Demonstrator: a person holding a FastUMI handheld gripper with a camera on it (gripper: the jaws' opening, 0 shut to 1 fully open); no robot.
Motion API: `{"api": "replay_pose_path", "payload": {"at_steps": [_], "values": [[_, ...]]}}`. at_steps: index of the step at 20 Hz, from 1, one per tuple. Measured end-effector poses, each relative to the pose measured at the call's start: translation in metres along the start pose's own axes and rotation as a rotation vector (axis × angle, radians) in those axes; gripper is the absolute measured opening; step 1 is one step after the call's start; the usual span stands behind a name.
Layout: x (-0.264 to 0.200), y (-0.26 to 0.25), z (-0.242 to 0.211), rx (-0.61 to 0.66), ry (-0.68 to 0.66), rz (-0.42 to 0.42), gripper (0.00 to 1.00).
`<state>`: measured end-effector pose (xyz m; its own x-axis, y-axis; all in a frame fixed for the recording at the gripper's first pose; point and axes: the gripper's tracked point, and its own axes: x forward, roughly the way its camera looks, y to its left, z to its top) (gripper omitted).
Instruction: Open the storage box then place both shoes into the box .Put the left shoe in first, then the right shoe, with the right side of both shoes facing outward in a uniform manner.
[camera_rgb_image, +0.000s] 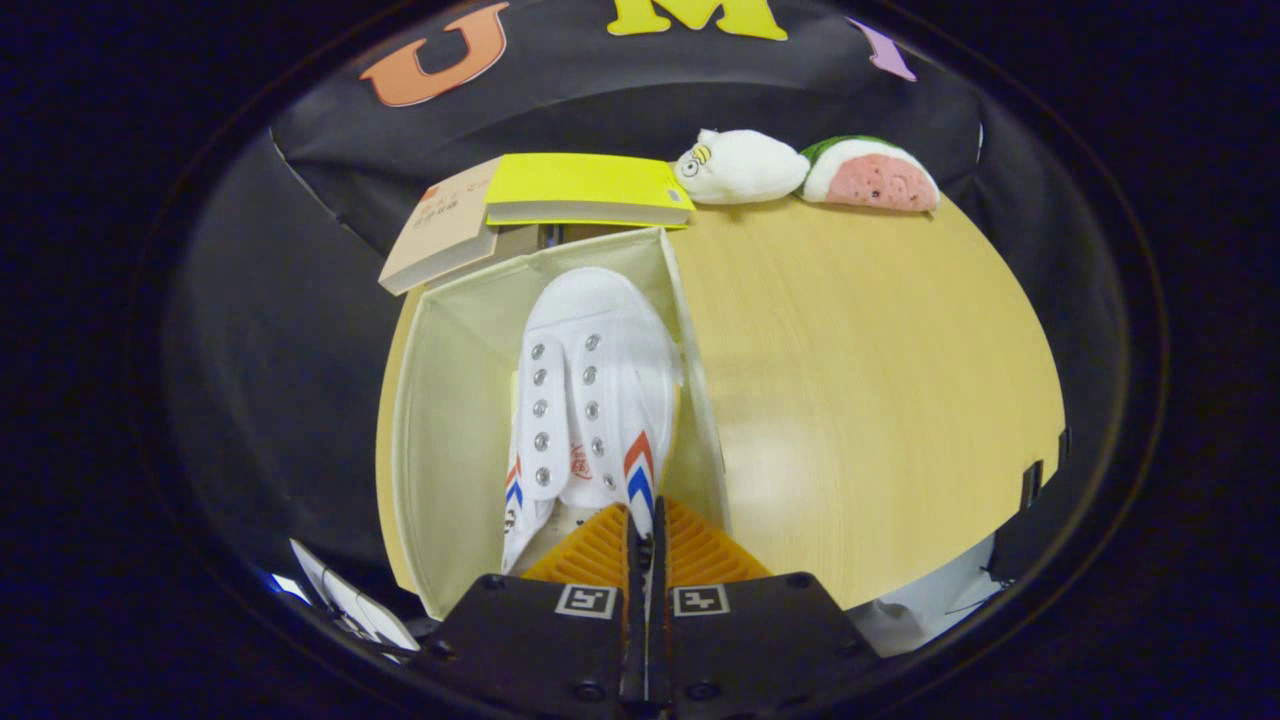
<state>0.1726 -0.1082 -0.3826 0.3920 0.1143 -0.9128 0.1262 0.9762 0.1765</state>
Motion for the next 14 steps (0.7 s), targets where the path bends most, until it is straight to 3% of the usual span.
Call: {"api": "replay_pose_path", "payload": {"at_steps": [4, 6, 11, 14], "values": [[0.001, -0.002, -0.001, 0.000, 0.001, -0.011, 0.19], [-0.006, 0.009, 0.003, 0.003, -0.018, 0.039, 0.30], [-0.006, -0.002, 0.012, -0.061, -0.088, 0.025, 0.71], [-0.015, -0.003, 0.020, -0.079, -0.141, 0.049, 0.79]]}}
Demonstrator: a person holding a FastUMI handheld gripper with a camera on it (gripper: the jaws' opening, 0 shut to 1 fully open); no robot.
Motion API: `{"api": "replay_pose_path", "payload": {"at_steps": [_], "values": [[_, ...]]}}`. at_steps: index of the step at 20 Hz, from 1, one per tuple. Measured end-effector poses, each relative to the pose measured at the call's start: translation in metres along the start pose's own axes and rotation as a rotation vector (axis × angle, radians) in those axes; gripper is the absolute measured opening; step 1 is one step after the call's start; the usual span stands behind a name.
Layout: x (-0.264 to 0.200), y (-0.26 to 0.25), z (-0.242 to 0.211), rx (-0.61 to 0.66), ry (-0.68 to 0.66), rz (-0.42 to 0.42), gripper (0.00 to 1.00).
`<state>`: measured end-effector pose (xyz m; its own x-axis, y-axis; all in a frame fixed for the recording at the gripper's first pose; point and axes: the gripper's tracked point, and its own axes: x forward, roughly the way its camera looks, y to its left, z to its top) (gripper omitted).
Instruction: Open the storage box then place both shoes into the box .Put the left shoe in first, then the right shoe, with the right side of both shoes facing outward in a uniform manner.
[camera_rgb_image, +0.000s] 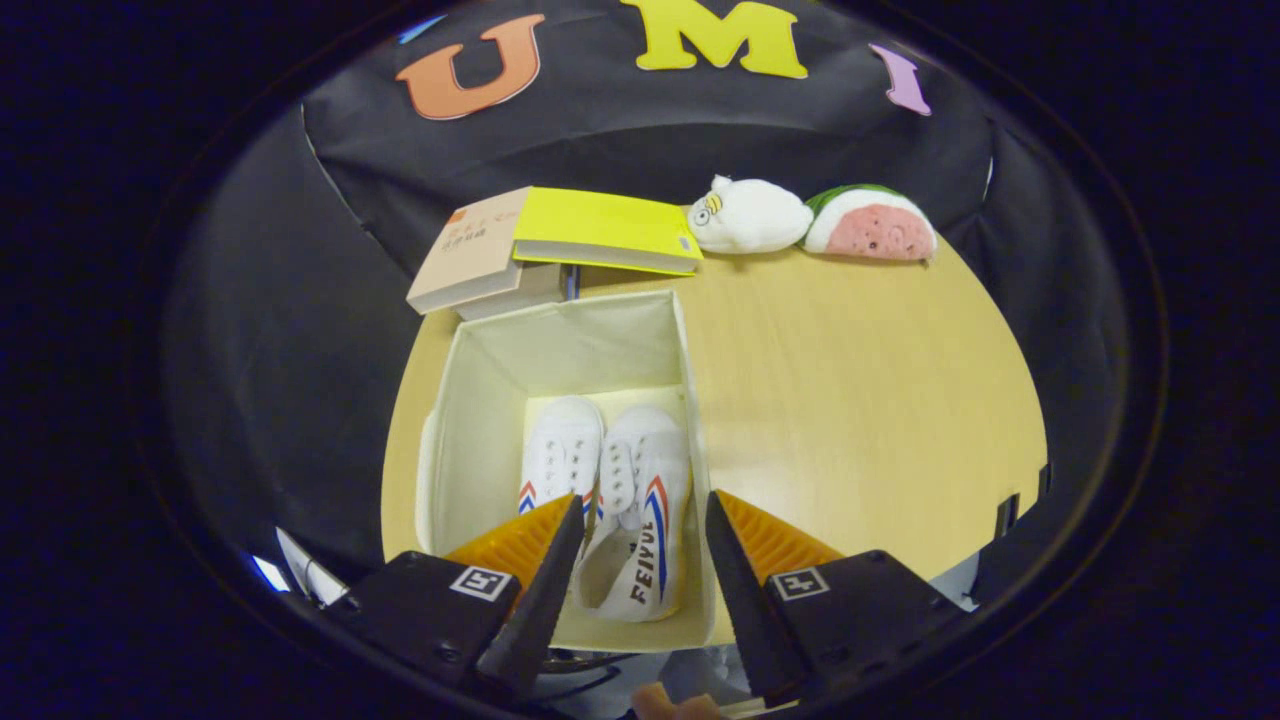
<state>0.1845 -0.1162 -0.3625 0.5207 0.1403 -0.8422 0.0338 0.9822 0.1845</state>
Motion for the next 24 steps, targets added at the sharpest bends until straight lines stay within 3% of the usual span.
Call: {"api": "replay_pose_path", "payload": {"at_steps": [4, 10, 15, 21, 24], "values": [[-0.011, -0.014, 0.018, -0.078, -0.136, 0.020, 0.79], [-0.031, -0.059, 0.057, -0.216, -0.435, -0.033, 0.80], [-0.058, -0.090, 0.081, -0.262, -0.672, -0.046, 1.00], [-0.085, -0.117, 0.095, -0.337, -0.945, -0.090, 1.00], [-0.090, -0.115, 0.092, -0.308, -0.991, -0.050, 1.00]]}}
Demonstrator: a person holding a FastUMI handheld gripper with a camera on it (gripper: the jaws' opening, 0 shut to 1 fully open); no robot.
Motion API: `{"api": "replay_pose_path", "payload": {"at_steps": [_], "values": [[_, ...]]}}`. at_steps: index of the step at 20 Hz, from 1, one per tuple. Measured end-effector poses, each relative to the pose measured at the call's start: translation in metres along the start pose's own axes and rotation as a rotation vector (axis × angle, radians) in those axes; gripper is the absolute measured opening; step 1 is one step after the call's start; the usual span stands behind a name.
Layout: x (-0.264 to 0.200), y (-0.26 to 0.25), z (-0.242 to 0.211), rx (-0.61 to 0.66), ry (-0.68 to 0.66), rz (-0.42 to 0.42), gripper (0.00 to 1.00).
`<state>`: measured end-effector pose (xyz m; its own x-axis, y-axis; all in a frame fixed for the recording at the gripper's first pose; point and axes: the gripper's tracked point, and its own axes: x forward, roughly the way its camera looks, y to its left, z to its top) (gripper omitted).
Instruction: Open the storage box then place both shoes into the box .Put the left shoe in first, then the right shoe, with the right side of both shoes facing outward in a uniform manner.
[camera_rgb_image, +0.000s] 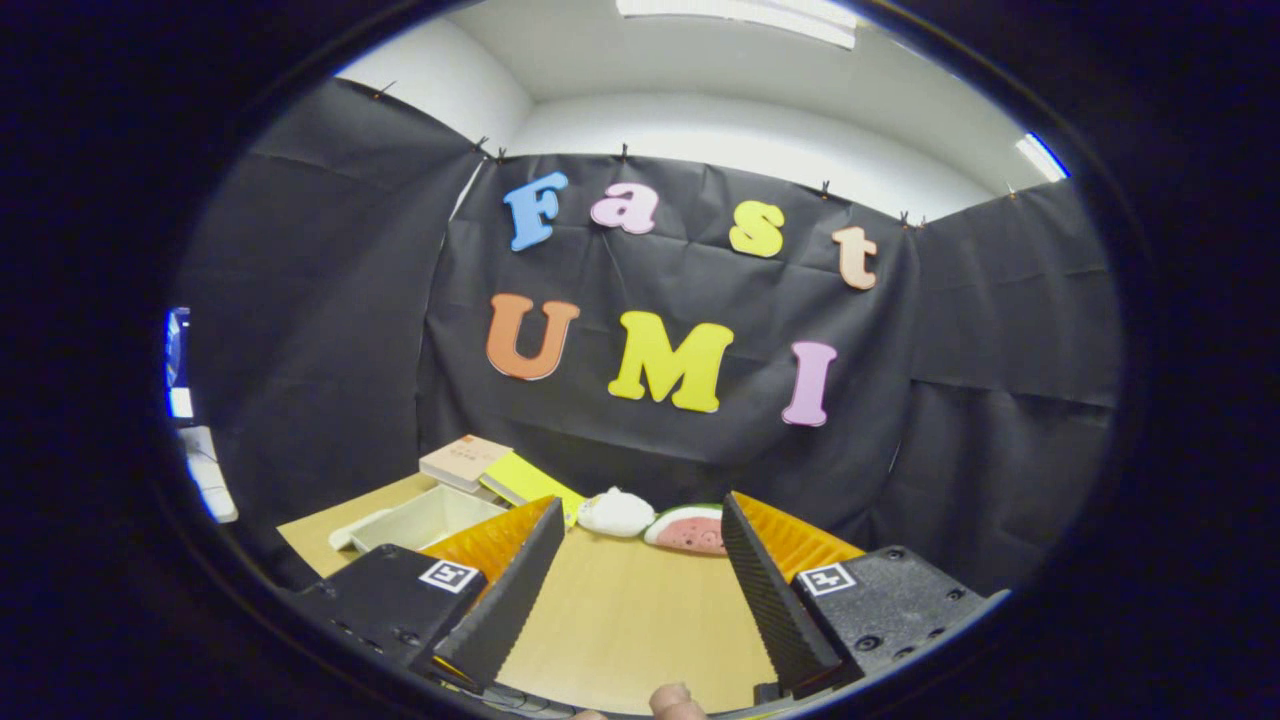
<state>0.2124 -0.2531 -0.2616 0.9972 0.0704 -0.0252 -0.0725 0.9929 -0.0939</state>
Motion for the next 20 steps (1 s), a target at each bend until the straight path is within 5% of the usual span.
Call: {"api": "replay_pose_path", "payload": {"at_steps": [6, 20], "values": [[-0.011, -0.014, 0.004, 0.130, -0.059, -0.121, 1.00], [-0.014, -0.012, -0.007, 0.256, -0.043, -0.164, 1.00]]}}
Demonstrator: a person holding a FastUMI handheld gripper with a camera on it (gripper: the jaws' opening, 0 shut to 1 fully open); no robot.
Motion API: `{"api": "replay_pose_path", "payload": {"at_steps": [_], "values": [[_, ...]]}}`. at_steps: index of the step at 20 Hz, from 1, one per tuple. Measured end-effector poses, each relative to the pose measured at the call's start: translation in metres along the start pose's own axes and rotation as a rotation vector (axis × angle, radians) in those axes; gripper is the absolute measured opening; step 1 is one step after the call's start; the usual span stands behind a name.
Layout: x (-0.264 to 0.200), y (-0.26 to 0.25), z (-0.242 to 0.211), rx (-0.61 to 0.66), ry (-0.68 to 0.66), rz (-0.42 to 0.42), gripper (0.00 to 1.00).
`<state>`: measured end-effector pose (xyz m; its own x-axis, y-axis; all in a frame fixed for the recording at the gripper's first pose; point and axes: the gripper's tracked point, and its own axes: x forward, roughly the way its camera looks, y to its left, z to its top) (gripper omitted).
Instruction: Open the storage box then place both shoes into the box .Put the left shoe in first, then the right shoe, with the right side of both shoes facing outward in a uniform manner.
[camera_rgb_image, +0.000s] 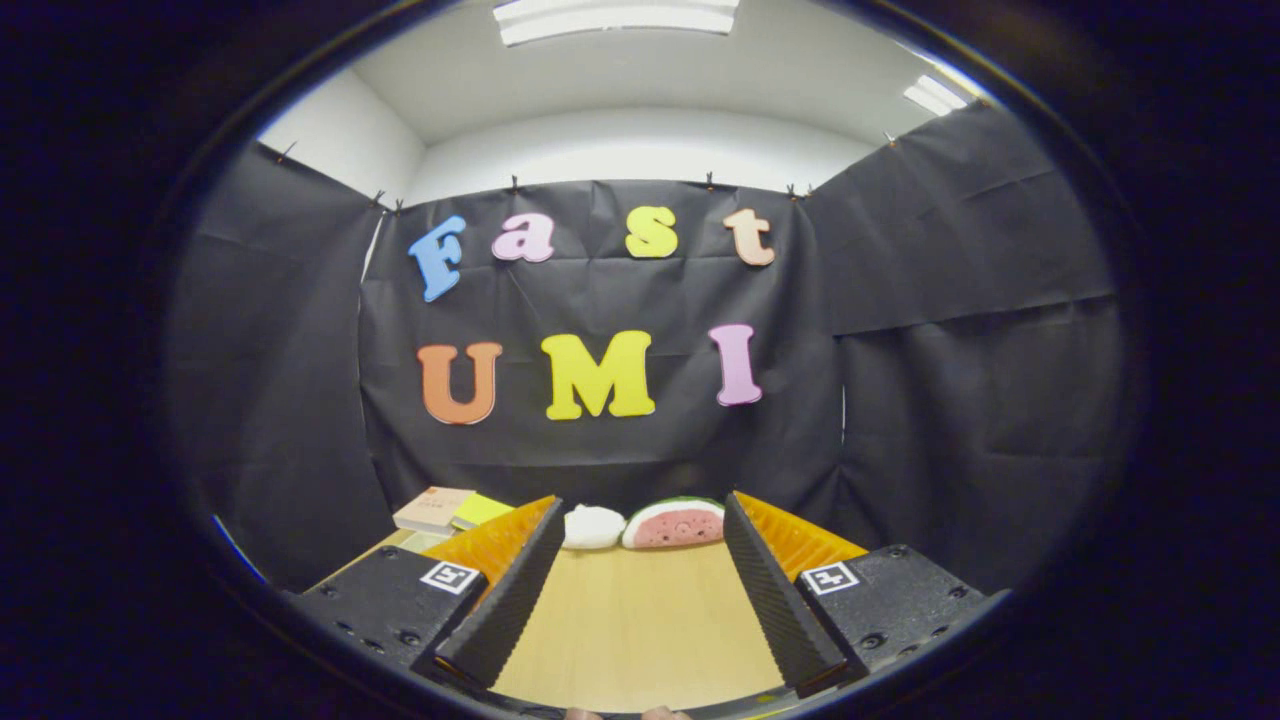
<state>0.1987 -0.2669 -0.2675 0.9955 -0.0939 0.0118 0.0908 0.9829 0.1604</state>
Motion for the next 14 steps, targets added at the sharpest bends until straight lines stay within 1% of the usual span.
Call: {"api": "replay_pose_path", "payload": {"at_steps": [6, 11, 14], "values": [[-0.004, 0.000, -0.010, -0.030, 0.044, 0.011, 1.00], [-0.007, 0.000, -0.015, -0.092, 0.063, 0.006, 1.00], [-0.008, 0.003, -0.017, -0.105, 0.068, 0.012, 1.00]]}}
